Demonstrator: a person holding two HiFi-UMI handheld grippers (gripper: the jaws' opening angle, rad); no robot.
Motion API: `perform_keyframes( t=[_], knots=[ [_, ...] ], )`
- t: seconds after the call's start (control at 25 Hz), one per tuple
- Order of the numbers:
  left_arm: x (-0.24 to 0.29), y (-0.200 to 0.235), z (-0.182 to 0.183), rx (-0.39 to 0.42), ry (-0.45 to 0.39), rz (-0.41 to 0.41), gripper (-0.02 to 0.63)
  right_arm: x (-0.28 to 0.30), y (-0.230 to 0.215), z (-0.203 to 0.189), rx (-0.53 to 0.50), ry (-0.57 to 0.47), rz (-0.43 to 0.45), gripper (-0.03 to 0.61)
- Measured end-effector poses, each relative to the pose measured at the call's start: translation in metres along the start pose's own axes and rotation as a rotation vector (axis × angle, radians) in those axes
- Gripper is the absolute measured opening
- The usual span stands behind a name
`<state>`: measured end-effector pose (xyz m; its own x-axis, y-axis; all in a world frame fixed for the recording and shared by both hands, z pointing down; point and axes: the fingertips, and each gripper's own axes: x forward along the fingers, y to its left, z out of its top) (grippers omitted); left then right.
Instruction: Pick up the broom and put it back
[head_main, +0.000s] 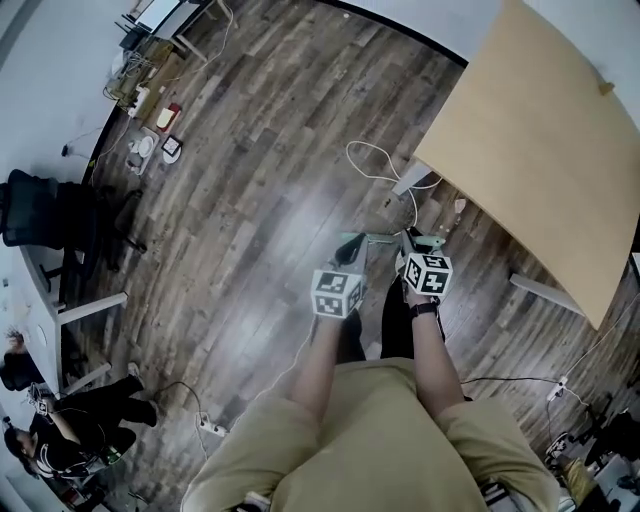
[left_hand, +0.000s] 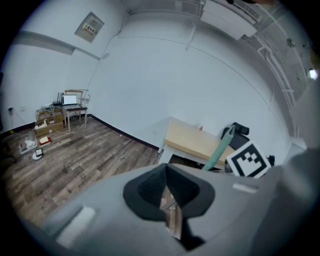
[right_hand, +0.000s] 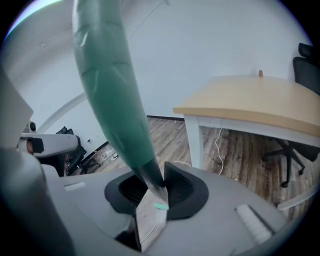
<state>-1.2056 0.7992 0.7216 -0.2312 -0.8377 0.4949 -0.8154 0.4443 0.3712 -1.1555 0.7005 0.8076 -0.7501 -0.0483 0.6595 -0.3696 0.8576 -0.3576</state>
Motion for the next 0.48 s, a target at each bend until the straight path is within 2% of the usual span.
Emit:
perform_keyframes(
  t=[0.2,0.36,0.48],
  knots=[
    [-0.028,-0.022,0.047,0.061,-0.075,-0.047,0.002,-0.051,0.038,0.049,-0.018,-0.137,-0.003,0.081],
    [-0.043,-0.037,0.085,0.146,-0.136,-0.090,0.002,-0.092,0.054,0.085,-0.049,-0.274,-0.064,0.078],
    [-0.064,-0.041,0.114,0.182,-0.191,-0.115,0.002,-0.119,0.072,0.108,-0.083,-0.352,-0.095,0.077]
  ],
)
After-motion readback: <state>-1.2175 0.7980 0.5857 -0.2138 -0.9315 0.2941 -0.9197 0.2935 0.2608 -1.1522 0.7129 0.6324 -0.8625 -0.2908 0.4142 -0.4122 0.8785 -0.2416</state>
